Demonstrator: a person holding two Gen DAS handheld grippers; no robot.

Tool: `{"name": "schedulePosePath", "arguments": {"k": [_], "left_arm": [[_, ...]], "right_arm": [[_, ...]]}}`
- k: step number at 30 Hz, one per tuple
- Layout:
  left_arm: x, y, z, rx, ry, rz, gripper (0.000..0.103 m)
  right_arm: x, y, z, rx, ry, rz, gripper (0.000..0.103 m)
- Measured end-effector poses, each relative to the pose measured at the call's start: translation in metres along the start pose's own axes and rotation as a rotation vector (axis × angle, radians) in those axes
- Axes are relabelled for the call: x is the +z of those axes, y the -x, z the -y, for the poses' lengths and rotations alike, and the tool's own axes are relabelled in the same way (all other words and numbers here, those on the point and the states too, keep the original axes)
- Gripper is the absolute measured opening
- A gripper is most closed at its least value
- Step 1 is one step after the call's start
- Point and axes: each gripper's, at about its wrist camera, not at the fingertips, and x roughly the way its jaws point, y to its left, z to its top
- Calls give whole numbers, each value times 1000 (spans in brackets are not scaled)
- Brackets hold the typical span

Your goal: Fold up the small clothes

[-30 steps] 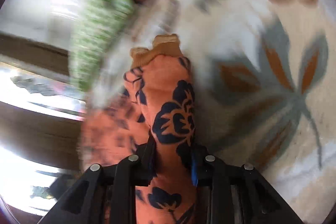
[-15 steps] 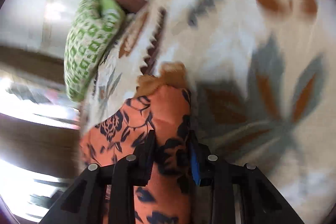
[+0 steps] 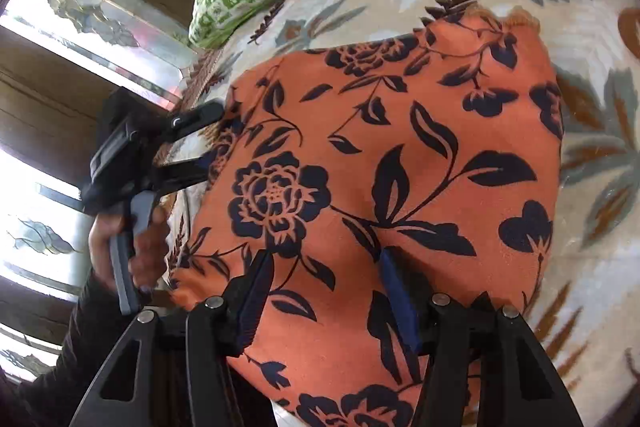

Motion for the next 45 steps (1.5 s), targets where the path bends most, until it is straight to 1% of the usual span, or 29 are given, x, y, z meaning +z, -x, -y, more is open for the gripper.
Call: {"name": "schedulePosePath", "arguments": {"k": [1, 3, 5, 6, 7, 9, 12, 14, 15, 17, 20, 22, 23, 24, 25, 26, 27, 30, 32, 33, 34, 35, 36, 37, 38, 40, 41, 43, 45], "left_arm": [[4, -1, 1, -15, -6, 0, 29], [8, -1, 10, -4, -60, 27, 25], [7, -20, -2, 71, -71, -14, 26], [8, -25, -18, 8, -11, -16, 26], [11, -23, -21, -25, 6, -20, 25], [10, -19, -8, 20, -56, -15, 25], [2, -1, 20, 93, -122, 15, 33], [-7, 20, 31, 100, -153, 55, 51], [-17, 34, 42, 105, -183, 80, 53], [-45, 57, 61, 102, -262, 89, 53], [-84, 68, 75, 174, -350, 74, 54], [-103, 54, 61, 262, -328, 28, 53], [-108, 35, 36, 315, -248, -31, 52], [-108, 28, 15, 260, -154, -45, 52], [-107, 31, 6, 214, -108, -18, 52], [-105, 38, 5, 187, -55, -1, 52], [-104, 45, 14, 205, -53, 20, 52], [-108, 59, 48, 270, -162, 74, 52], [-111, 65, 66, 254, -206, 110, 55], [-111, 64, 74, 272, -227, 130, 58], [-109, 60, 76, 293, -239, 138, 65], [-109, 55, 81, 332, -251, 142, 66], [-108, 47, 86, 384, -257, 139, 66], [-112, 43, 88, 409, -261, 139, 66], [-114, 41, 95, 439, -278, 158, 66], [-118, 43, 105, 441, -317, 198, 71], [-117, 40, 112, 460, -340, 214, 73], [-114, 37, 120, 488, -365, 213, 73], [-105, 27, 121, 514, -368, 212, 73]], "right_arm": [[-2, 1, 1, -3, 3, -5, 60], [-7, 2, 7, -5, 12, -9, 60], [-6, -2, 6, 0, 14, -4, 60], [-9, -1, 6, 5, 12, -1, 60], [-10, -2, 5, 6, 11, 1, 60], [-16, 1, 9, 3, 21, 4, 60], [-22, 9, 10, 13, 23, 12, 60], [-13, 4, 3, 20, 17, 18, 60], [-10, 1, 0, 22, 16, 19, 60], [-12, 8, 1, 33, 10, 19, 61], [-12, 17, 2, 44, -28, 25, 61], [-14, 24, 5, 58, -47, 43, 64], [-16, 25, 9, 71, -63, 51, 65], [-17, 24, 13, 88, -82, 49, 65], [-18, 20, 19, 120, -105, 40, 66], [-18, 19, 23, 133, -119, 36, 66], [-18, 23, 25, 148, -144, 37, 66], [-21, 48, 22, 163, -152, 80, 65], [-28, 67, 25, 207, -176, 127, 66], [-32, 72, 28, 248, -194, 146, 71], [-34, 72, 32, 266, -198, 153, 79], [-37, 64, 42, 235, -215, 137, 83], [-40, 50, 57, 209, -264, 91, 84], [-42, 48, 65, 232, -305, 94, 80], [-44, 59, 68, 274, -352, 133, 80], [-41, 75, 57, 270, -322, 161, 82], [-38, 85, 48, 254, -272, 183, 82], [-31, 95, 39, 231, -230, 202, 82], [-25, 98, 42, 222, -242, 221, 82]]}}
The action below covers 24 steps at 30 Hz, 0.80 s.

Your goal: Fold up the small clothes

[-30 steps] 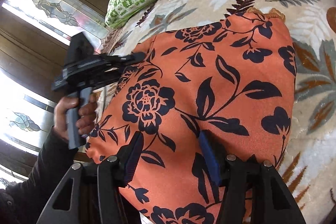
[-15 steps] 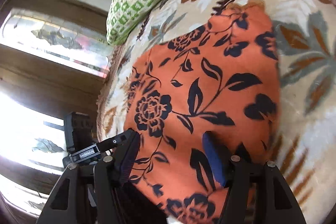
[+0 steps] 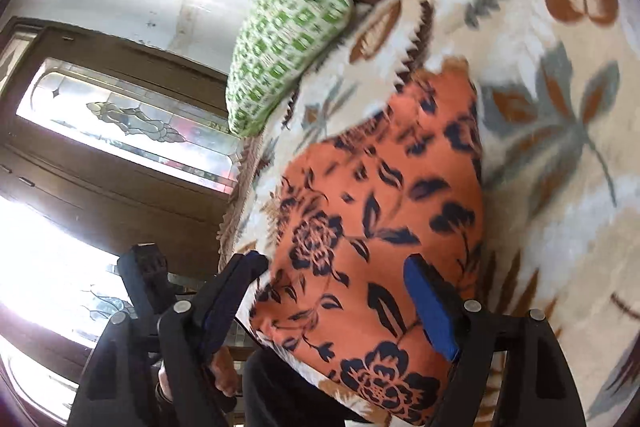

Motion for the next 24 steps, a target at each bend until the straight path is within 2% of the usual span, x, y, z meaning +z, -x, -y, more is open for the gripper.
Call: {"name": "schedulePosePath", "arguments": {"k": [2, 5, 10, 14, 16, 18, 21, 22, 24], "left_arm": [[3, -5, -1, 17, 8, -7, 73], [5, -11, -2, 33, 24, -3, 73], [6, -23, 3, 50, -7, -9, 73], [5, -35, 3, 70, -20, -32, 73], [4, -42, 0, 82, -17, -58, 73], [2, -45, -2, 82, -14, -61, 73], [0, -50, -4, 75, -6, -73, 73], [1, -47, -3, 72, -6, -70, 73], [2, -35, -3, 46, -8, -45, 73]], "right_arm": [[1, -2, 15, -86, -62, 27, 82], [-16, 0, 43, -132, -150, 14, 82], [-50, -6, 60, -111, -186, -52, 82], [-49, -28, 65, -69, -167, -61, 80], [-46, -32, 63, -111, -152, -79, 43], [-47, -29, 53, -124, -136, -57, 39], [-50, -28, 49, -192, -97, -50, 40], [-51, -32, 54, -215, -104, -66, 58], [-52, -26, 58, -172, -145, -50, 62]]}}
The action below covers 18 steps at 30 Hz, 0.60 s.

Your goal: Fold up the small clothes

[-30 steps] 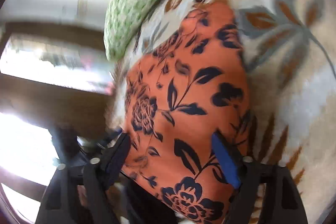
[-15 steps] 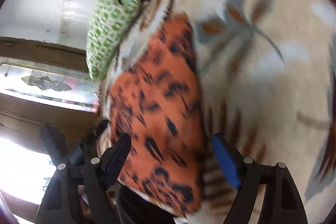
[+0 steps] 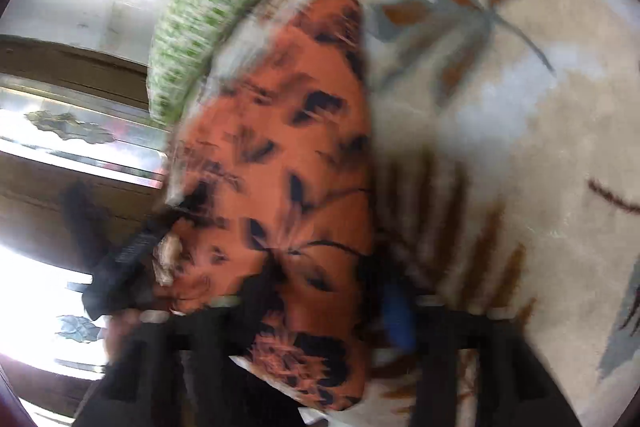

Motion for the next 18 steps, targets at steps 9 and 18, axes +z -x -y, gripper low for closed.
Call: {"name": "schedulePosePath", "arguments": {"k": [9, 18], "left_arm": [[-14, -25, 2, 12, -25, -103, 76], [-16, -34, -7, 1, 31, -103, 88]], "right_arm": [[54, 17, -1, 73, 1, 83, 82], [60, -27, 2, -26, 32, -7, 37]]}}
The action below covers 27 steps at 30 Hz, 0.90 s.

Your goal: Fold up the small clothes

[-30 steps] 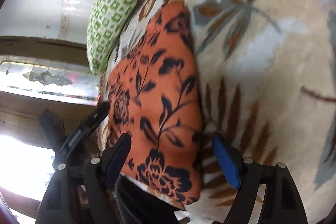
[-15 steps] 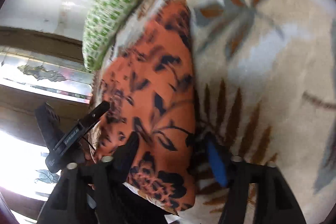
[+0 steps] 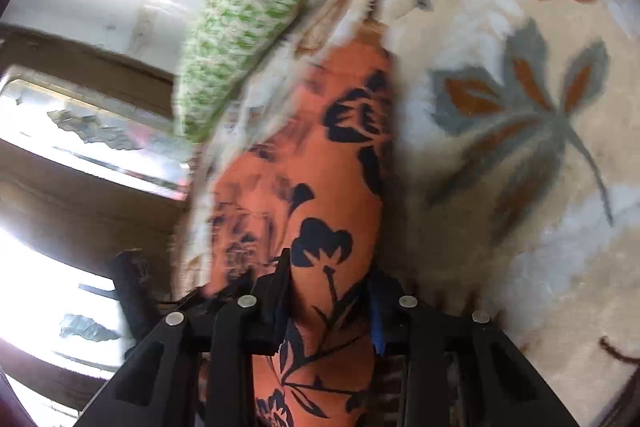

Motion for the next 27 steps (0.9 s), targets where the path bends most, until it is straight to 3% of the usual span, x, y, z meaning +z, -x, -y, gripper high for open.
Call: {"name": "schedulePosePath", "arguments": {"k": [2, 4, 5, 8, 12, 14, 18, 20, 23, 27], "left_arm": [[1, 10, -2, -27, 22, -3, 87], [-1, 23, -4, -37, 27, 21, 87], [-3, 30, -4, -25, 22, 43, 87], [-11, 49, -12, -21, 37, 93, 87], [-33, 69, -28, 0, 78, 116, 87], [-48, 75, -38, 6, 103, 107, 87], [-77, 78, -60, -44, 175, 76, 87], [-84, 72, -64, -70, 189, 55, 83], [-91, 54, -74, -130, 220, 21, 70], [-89, 57, -74, -145, 187, 23, 68]], "right_arm": [[-3, 6, 9, 76, -51, 26, 43], [-9, 17, -4, 58, -6, 55, 74], [-11, 22, -7, 45, 16, 68, 78], [-18, 45, -19, -62, 81, 150, 79], [-18, 78, -63, -44, 219, 242, 79], [-17, 76, -82, 3, 270, 216, 79], [-22, 51, -101, -5, 307, 158, 79], [-30, 43, -92, 2, 300, 124, 79], [-33, 16, -70, -6, 241, 43, 79], [-28, 9, -59, 52, 207, 43, 79]]}}
